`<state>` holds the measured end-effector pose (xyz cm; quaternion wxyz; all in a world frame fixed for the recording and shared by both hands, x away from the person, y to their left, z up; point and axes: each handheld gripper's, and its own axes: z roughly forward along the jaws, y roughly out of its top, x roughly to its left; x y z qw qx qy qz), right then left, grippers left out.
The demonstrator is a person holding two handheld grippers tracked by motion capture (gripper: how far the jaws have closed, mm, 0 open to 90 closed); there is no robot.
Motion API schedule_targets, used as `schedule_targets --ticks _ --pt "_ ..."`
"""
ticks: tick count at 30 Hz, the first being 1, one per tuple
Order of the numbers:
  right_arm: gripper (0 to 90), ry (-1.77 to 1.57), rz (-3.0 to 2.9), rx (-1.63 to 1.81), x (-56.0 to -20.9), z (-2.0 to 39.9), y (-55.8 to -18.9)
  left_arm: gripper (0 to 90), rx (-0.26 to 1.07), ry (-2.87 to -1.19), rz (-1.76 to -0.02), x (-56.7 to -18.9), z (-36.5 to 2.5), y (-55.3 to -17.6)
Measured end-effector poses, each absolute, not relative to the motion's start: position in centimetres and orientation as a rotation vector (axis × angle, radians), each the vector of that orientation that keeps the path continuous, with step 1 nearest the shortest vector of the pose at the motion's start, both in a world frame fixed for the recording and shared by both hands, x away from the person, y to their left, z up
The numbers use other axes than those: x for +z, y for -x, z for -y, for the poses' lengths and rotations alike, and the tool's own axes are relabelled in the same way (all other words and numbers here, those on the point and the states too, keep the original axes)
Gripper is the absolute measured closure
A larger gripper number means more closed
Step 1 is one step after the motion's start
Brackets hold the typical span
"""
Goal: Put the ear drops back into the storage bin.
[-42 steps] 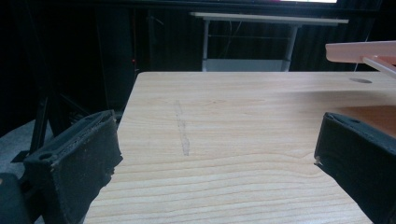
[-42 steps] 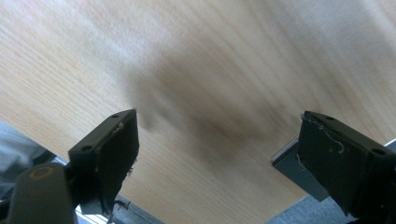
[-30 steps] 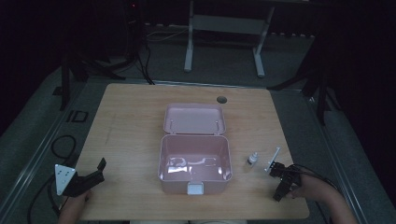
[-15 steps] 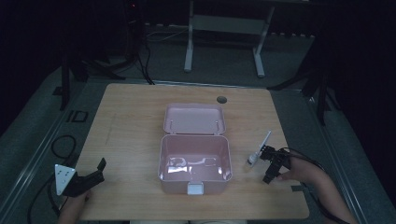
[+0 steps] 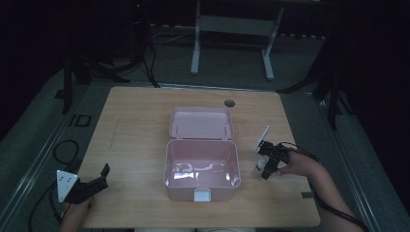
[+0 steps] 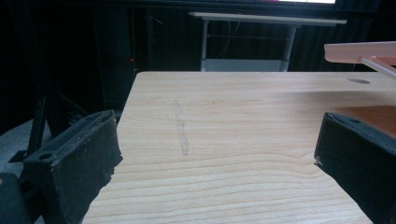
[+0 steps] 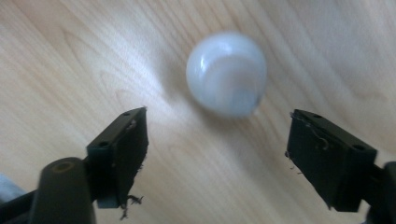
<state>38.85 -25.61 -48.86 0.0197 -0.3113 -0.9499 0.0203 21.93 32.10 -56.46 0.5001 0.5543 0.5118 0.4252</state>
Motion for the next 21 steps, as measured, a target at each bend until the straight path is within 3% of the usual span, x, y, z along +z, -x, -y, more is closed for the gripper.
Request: schedule_targets --ticks 21 --pt "53.4 0.846 2.970 0.042 -50.0 24.0 -40.6 0.4 1.025 -1.340 -1.238 -56.5 -32.1 -21.9"
